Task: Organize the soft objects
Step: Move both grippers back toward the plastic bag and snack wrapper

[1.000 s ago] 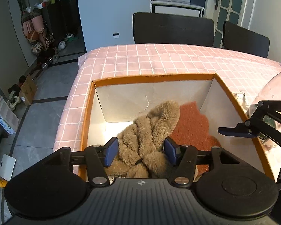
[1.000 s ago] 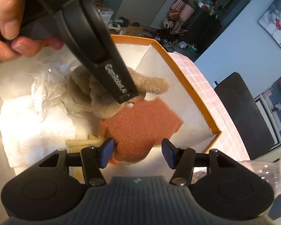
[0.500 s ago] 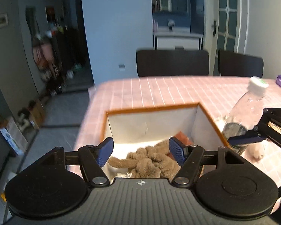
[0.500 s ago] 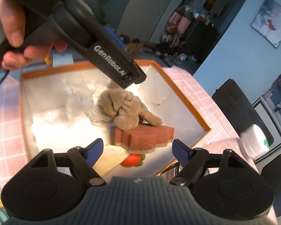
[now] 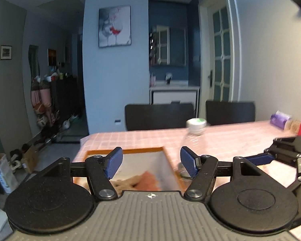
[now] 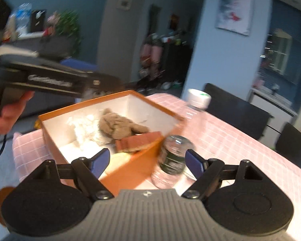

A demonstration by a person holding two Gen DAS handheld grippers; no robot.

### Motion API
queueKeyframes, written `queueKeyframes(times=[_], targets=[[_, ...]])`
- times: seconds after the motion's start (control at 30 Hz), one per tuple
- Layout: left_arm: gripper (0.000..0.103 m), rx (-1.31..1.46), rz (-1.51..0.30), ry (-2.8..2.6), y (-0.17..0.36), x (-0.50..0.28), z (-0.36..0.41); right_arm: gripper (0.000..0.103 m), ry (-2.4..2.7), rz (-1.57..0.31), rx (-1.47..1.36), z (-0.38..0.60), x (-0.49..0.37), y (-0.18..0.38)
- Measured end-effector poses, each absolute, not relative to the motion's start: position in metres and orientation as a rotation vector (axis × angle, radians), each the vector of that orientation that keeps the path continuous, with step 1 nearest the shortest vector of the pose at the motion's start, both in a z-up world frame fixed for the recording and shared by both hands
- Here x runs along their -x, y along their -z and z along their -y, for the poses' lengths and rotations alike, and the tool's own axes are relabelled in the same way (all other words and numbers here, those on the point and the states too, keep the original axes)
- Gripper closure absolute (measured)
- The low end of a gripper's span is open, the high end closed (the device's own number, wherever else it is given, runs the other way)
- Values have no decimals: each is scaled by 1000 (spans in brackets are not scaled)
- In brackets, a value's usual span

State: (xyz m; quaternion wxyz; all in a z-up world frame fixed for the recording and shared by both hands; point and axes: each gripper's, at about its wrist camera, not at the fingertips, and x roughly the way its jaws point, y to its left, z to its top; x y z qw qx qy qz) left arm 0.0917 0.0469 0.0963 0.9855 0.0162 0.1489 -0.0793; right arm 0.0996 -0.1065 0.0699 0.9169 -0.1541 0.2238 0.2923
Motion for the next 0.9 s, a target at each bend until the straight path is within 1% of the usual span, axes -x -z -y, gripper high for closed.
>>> queueKeyframes(times=[0.27,0.47,0.57,0.7,0.9], targets=[[25,-63,-193,194,-76,-60,7,22,-372,-384,202,175,-63,-46],[25,-74,-206,247,-55,-52,50,21,-203,-373,97,224,-47,-25],[25,-103,-232,269,-40,-54,73,21,-127,-382,65,246,-46,-14],[25,-93,-316,301,-19,-68,95,21,-52,-421,30,269,-53,2],[25,-42,-428,293,5,-97,109,21,-15,-470,-16,287,-82,19]])
